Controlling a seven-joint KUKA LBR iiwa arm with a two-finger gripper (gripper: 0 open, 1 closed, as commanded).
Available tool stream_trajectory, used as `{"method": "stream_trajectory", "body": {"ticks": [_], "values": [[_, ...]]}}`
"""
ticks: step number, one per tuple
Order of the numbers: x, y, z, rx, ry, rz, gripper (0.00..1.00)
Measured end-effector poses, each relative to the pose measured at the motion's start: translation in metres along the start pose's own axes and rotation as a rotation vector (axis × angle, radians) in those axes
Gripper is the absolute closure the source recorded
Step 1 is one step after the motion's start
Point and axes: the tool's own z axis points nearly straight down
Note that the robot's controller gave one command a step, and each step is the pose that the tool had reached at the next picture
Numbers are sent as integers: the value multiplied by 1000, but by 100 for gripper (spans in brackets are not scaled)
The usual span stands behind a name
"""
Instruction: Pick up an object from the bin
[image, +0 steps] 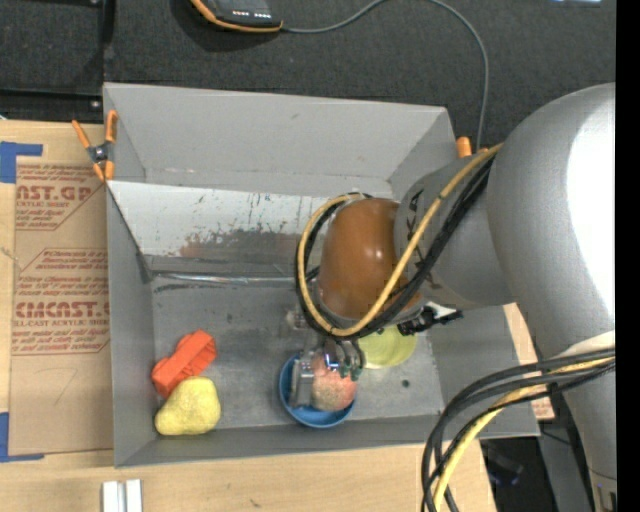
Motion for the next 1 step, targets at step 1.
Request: {"method": "stream_trajectory", "body": {"ticks": [1], "values": [[12, 137, -25, -2, -2, -136, 0]]}}
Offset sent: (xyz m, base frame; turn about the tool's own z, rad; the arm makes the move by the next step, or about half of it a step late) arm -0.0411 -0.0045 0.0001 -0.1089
